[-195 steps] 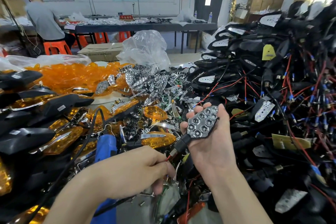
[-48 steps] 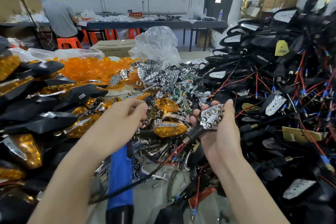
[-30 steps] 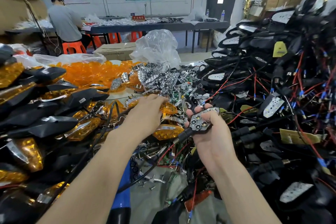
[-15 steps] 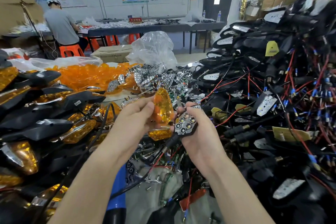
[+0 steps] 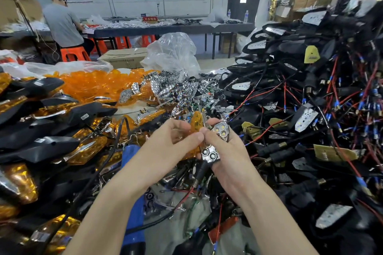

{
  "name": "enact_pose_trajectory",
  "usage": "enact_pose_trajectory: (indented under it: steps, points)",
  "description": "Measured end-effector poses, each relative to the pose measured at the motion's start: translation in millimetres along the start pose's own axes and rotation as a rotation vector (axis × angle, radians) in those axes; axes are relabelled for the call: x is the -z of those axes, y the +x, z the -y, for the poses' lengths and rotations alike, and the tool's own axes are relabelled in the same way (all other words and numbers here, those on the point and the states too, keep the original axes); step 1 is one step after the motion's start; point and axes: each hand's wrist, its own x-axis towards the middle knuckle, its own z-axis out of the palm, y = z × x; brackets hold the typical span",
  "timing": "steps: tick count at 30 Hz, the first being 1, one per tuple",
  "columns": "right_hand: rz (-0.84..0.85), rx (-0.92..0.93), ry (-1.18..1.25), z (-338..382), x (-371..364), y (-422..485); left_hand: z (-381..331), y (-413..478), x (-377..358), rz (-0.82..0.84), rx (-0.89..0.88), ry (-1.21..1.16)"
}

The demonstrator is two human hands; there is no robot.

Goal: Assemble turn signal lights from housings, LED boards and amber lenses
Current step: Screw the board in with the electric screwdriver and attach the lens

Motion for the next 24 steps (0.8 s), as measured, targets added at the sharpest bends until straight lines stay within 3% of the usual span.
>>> enact_pose_trajectory:
  steps: [8, 14, 19, 24]
  points:
    - [0.060, -0.021, 0.099, 5.7, -6.0, -0.2, -3.3, -2.8, 11.3, 0.019, -0.118, 0.121]
    - [-0.070, 0.051, 0.326, 13.5, 1.9, 4.6, 1.5, -5.0, 10.9, 0.105, -0.177, -0.062]
    - [-0.087, 0.085, 0.347, 14.5, 1.2, 2.7, 5.2, -3.6, 0.9, 0.169, -0.179, -0.081]
    - [-0.048, 0.121, 0.305, 14.2, 2.1, 1.4, 6.5, -3.6, -0.2, 0.124, -0.216, -0.093]
